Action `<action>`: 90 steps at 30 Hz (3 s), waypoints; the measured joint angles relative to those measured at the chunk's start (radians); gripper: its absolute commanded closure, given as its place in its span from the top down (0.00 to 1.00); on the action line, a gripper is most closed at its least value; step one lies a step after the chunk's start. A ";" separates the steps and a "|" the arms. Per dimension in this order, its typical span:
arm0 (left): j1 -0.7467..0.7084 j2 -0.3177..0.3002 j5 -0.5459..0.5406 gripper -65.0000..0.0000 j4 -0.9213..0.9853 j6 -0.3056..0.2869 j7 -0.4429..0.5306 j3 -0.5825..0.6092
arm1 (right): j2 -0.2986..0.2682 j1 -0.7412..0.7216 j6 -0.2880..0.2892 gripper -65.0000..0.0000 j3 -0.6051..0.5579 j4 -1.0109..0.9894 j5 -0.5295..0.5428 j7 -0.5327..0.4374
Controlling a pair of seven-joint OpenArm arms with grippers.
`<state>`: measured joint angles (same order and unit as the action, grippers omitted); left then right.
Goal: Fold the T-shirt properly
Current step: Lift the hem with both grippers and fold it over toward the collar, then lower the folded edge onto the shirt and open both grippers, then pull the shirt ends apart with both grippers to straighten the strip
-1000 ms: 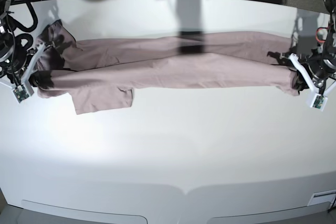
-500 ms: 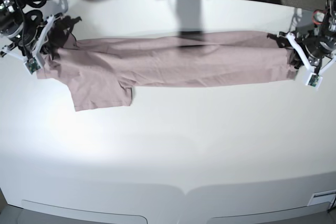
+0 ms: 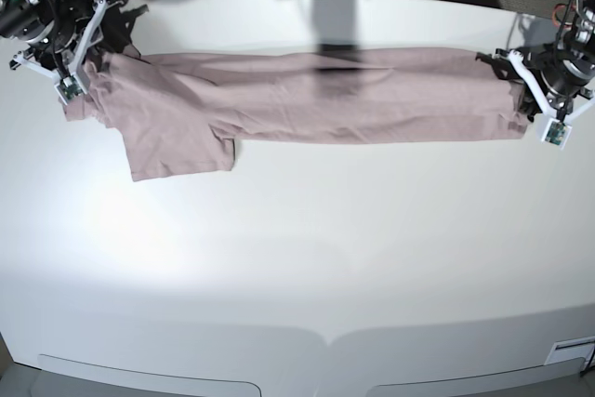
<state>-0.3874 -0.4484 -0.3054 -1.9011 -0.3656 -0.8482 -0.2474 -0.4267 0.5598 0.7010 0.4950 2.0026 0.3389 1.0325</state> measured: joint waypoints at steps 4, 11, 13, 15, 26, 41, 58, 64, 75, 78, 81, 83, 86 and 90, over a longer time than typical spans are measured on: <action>0.000 0.000 0.002 0.42 0.000 0.000 0.000 0.000 | 0.000 0.000 0.000 0.47 0.000 0.000 0.000 -0.002; 0.000 0.000 -0.001 0.42 0.000 0.020 0.048 0.000 | -0.003 0.000 0.000 0.47 0.000 0.000 0.005 -0.124; 0.008 0.000 -0.018 0.42 0.000 0.031 0.082 0.000 | -0.003 -0.014 0.000 0.47 0.001 0.000 0.068 -0.188; 0.023 0.000 -0.118 0.42 0.000 0.038 0.092 -0.001 | -0.002 -0.050 0.000 0.47 0.001 0.000 0.177 -0.198; 0.072 0.184 -0.167 0.42 0.063 0.033 0.116 -0.002 | 0.163 -0.250 -0.005 0.47 0.002 -0.130 0.214 -0.197; 0.116 0.193 -0.217 0.42 0.430 -0.028 0.240 -0.009 | 0.184 -0.299 -0.003 0.47 0.005 -0.477 0.164 -0.247; 0.393 0.192 -0.155 0.42 0.708 -0.045 0.276 -0.008 | 0.173 -0.608 0.003 0.47 -0.140 -0.740 0.017 -0.317; 0.427 0.195 -0.077 0.42 0.716 -0.031 0.277 -0.008 | 0.169 -0.683 -0.036 0.47 -0.246 -0.780 -0.074 -0.369; 0.459 0.164 -0.093 0.42 0.712 -0.009 0.233 -0.002 | 0.112 -0.770 -0.040 0.47 -0.256 -0.752 0.001 -0.225; 0.450 0.134 -0.090 0.42 0.675 0.001 0.193 -0.002 | 0.068 -0.772 -0.039 0.47 -0.256 -0.686 0.055 -0.211; 0.438 0.103 -0.067 0.42 0.617 0.020 0.159 -0.001 | 0.041 -0.773 -0.039 0.47 -0.256 -0.607 0.090 -0.178; 0.434 0.082 -0.068 0.42 0.564 0.020 0.157 -0.002 | 0.037 -0.773 -0.038 0.47 -0.256 -0.555 0.100 -0.158; 0.446 0.069 -0.075 0.42 0.482 0.019 0.168 -0.002 | 0.035 -0.773 -0.039 0.47 -0.256 -0.496 0.102 -0.159; 0.443 0.066 -0.043 0.71 0.425 0.018 0.180 -0.002 | 0.034 -0.773 -0.039 0.47 -0.256 -0.462 0.102 -0.159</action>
<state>0.0559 -0.3820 -0.3481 -1.4765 -0.3477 -0.6685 -0.2489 -0.3927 -0.2134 0.6624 0.2394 1.5410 0.4408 0.8734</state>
